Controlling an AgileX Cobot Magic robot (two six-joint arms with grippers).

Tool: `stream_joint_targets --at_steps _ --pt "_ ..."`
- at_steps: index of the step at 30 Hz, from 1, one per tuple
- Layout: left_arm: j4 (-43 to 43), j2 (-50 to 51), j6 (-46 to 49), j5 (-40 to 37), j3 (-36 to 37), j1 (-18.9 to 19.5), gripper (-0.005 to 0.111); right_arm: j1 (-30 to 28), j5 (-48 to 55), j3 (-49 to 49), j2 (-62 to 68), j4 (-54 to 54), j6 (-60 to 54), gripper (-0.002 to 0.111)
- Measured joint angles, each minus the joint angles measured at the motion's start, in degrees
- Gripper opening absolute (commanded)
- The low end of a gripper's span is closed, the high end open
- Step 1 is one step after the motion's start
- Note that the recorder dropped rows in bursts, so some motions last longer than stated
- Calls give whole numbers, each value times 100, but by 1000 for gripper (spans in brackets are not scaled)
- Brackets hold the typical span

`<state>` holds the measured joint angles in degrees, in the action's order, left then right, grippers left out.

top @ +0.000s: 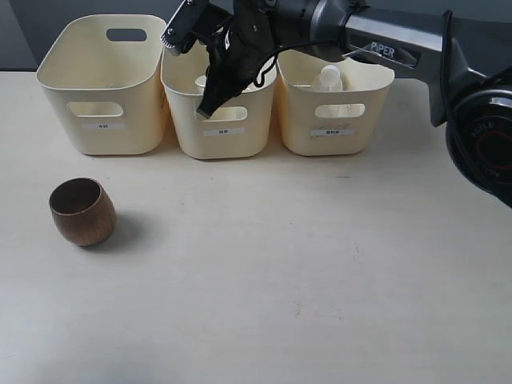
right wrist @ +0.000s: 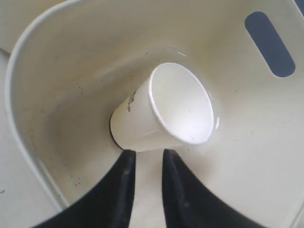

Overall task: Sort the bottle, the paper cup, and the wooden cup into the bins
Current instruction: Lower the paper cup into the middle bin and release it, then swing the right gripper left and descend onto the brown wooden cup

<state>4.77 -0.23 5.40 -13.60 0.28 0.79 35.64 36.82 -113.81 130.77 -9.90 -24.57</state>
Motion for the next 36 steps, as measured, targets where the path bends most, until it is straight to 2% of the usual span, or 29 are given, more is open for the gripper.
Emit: stream_joint_targets --at_steps 6,12,19,24,25,27,28,32,36 --pt "0 0 0 0 0 0 0 0 190 0 -169 5 0 22" --pt "0 0 0 0 0 0 0 190 758 0 -862 140 -164 22" --pt "0 0 0 0 0 0 0 913 1590 0 -1174 1187 -1042 22" --pt "0 0 0 0 0 0 0 1482 1724 0 -1079 1448 -1598 23" --pt "0 0 0 0 0 0 0 1560 1712 0 -962 1456 -1681 25" --pt "0 0 0 0 0 0 0 1606 1644 0 -747 1529 -1819 52" --pt "0 0 0 0 0 0 0 1606 1588 0 -628 1617 -1878 59" --pt "0 0 0 0 0 0 0 1639 1325 0 -326 1820 -2221 49" --pt "0 0 0 0 0 0 0 1793 1068 0 -136 1928 -2843 49"
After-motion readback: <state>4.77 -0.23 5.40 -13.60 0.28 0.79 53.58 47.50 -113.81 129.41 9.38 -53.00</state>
